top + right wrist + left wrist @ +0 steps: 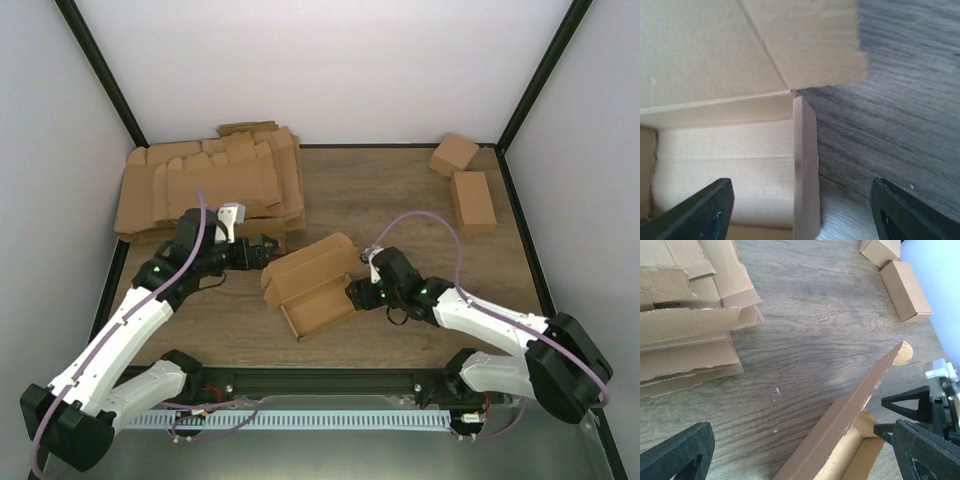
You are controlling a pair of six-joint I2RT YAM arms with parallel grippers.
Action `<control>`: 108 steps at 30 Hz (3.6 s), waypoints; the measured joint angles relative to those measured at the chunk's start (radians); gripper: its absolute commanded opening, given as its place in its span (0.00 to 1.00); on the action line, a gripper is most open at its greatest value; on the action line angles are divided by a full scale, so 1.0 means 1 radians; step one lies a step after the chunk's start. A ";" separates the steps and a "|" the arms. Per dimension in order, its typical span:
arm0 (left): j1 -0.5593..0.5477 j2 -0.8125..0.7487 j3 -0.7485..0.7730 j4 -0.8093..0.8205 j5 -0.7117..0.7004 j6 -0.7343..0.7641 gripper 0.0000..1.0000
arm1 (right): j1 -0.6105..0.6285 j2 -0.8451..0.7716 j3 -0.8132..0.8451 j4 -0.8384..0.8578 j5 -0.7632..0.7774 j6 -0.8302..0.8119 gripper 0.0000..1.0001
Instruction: Fold the paper box
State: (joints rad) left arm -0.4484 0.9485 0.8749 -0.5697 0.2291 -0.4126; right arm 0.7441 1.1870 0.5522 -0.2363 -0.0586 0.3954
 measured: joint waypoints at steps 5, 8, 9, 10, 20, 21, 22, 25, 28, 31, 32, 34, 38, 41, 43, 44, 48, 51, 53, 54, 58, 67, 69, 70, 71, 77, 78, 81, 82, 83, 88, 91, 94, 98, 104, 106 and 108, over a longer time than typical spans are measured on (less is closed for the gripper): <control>0.000 -0.018 -0.009 0.000 0.000 0.000 1.00 | 0.003 -0.093 -0.019 -0.002 0.034 0.019 1.00; 0.000 -0.029 -0.018 0.000 0.000 -0.002 1.00 | 0.004 -0.155 -0.030 -0.010 0.061 0.035 1.00; 0.000 -0.035 -0.028 0.000 0.001 -0.003 1.00 | 0.003 -0.172 -0.031 -0.014 0.065 0.047 1.00; 0.000 -0.039 -0.034 0.000 0.001 -0.004 1.00 | 0.003 -0.180 -0.031 -0.014 0.066 0.051 1.00; 0.000 -0.080 -0.060 -0.040 0.002 -0.035 1.00 | 0.017 -0.083 -0.025 -0.018 0.042 0.029 0.78; 0.000 -0.085 -0.060 -0.048 0.002 -0.042 1.00 | 0.026 -0.059 -0.023 -0.019 0.050 0.023 0.76; 0.000 -0.090 -0.061 -0.053 0.002 -0.050 1.00 | 0.038 -0.031 -0.020 -0.020 0.061 0.024 0.73; 0.000 -0.107 -0.073 -0.063 0.003 -0.081 1.00 | 0.064 0.044 -0.007 -0.017 0.099 0.021 0.66; 0.000 -0.121 -0.097 -0.073 0.002 -0.106 1.00 | 0.074 0.097 -0.004 -0.005 0.137 0.026 0.61; 0.000 -0.132 -0.125 -0.078 0.002 -0.119 1.00 | 0.080 0.132 0.001 0.006 0.166 0.029 0.55; 0.000 -0.133 -0.132 -0.080 0.001 -0.122 1.00 | 0.083 0.147 0.008 0.009 0.179 0.031 0.52; 0.000 -0.132 -0.142 -0.086 0.001 -0.127 1.00 | 0.087 0.173 0.021 0.017 0.198 0.032 0.46; 0.000 -0.132 -0.145 -0.090 0.000 -0.131 1.00 | 0.091 0.195 0.042 0.023 0.220 0.034 0.34; 0.000 -0.132 -0.146 -0.090 0.000 -0.134 1.00 | 0.091 0.195 0.043 0.028 0.228 0.034 0.22; 0.000 -0.132 -0.147 -0.090 0.000 -0.134 1.00 | 0.091 0.195 0.043 0.028 0.228 0.039 0.18; 0.000 -0.133 -0.148 -0.090 0.000 -0.134 1.00 | 0.092 0.195 0.043 0.028 0.228 0.041 0.16; 0.000 -0.133 -0.151 -0.090 0.000 -0.135 1.00 | 0.100 0.192 0.043 0.027 0.234 0.051 0.08; 0.000 -0.133 -0.151 -0.090 0.000 -0.135 1.00 | 0.106 0.177 0.042 0.025 0.239 0.059 0.07; 0.000 -0.132 -0.151 -0.089 0.000 -0.135 1.00 | 0.110 0.165 0.042 0.021 0.243 0.064 0.06; 0.000 -0.132 -0.151 -0.089 0.000 -0.135 1.00 | 0.111 0.161 0.042 0.019 0.245 0.067 0.06; 0.000 -0.132 -0.151 -0.088 0.000 -0.136 1.00 | 0.115 0.149 0.042 -0.007 0.256 0.101 0.06; 0.000 -0.122 -0.175 -0.047 0.008 -0.138 1.00 | 0.117 0.130 0.041 -0.040 0.272 0.193 0.26; 0.000 -0.116 -0.187 -0.036 0.013 -0.138 1.00 | 0.117 0.130 0.041 -0.043 0.272 0.204 0.32; 0.000 -0.114 -0.193 -0.033 0.016 -0.139 1.00 | 0.117 0.130 0.041 -0.045 0.272 0.206 0.34; 0.000 -0.113 -0.199 -0.027 0.018 -0.139 1.00 | 0.117 0.130 0.041 -0.045 0.272 0.209 0.36; 0.000 -0.113 -0.224 0.002 0.027 -0.139 1.00 | 0.117 0.082 0.036 -0.046 0.271 0.181 0.40; 0.000 -0.113 -0.226 0.005 0.030 -0.140 1.00 | 0.117 0.067 0.035 -0.047 0.271 0.173 0.40; 0.000 -0.115 -0.235 0.019 0.038 -0.145 1.00 | 0.117 0.016 0.035 -0.045 0.264 0.139 0.44; 0.000 -0.115 -0.240 0.025 0.042 -0.149 1.00 | 0.116 0.002 0.034 -0.043 0.259 0.130 0.45; 0.000 -0.115 -0.246 0.033 0.047 -0.154 1.00 | 0.111 -0.017 0.032 -0.041 0.248 0.117 0.49; -0.002 -0.118 -0.285 0.076 0.070 -0.187 1.00 | 0.049 -0.115 0.016 -0.017 0.163 0.057 0.73; -0.006 -0.119 -0.301 0.095 0.080 -0.202 1.00 | -0.023 -0.163 0.011 0.000 0.094 0.027 0.87; -0.010 -0.119 -0.305 0.114 0.087 -0.213 1.00 | -0.088 -0.186 0.009 0.015 0.034 0.002 0.99; -0.017 -0.116 -0.309 0.137 0.090 -0.219 1.00 | -0.135 -0.187 0.008 0.022 -0.027 -0.029 1.00; -0.032 -0.102 -0.317 0.159 0.088 -0.220 0.97 | -0.205 -0.186 0.008 0.038 -0.116 -0.069 1.00; -0.036 -0.098 -0.320 0.167 0.086 -0.220 0.94 | -0.235 -0.178 0.009 0.047 -0.156 -0.085 0.99; -0.044 -0.093 -0.326 0.176 0.083 -0.216 0.92 | -0.249 -0.156 0.010 0.059 -0.183 -0.093 0.97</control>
State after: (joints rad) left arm -0.4923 0.8551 0.5488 -0.3935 0.3119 -0.6289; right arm 0.4946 1.0306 0.5625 -0.1772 -0.2420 0.3019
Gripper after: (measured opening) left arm 0.948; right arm 0.990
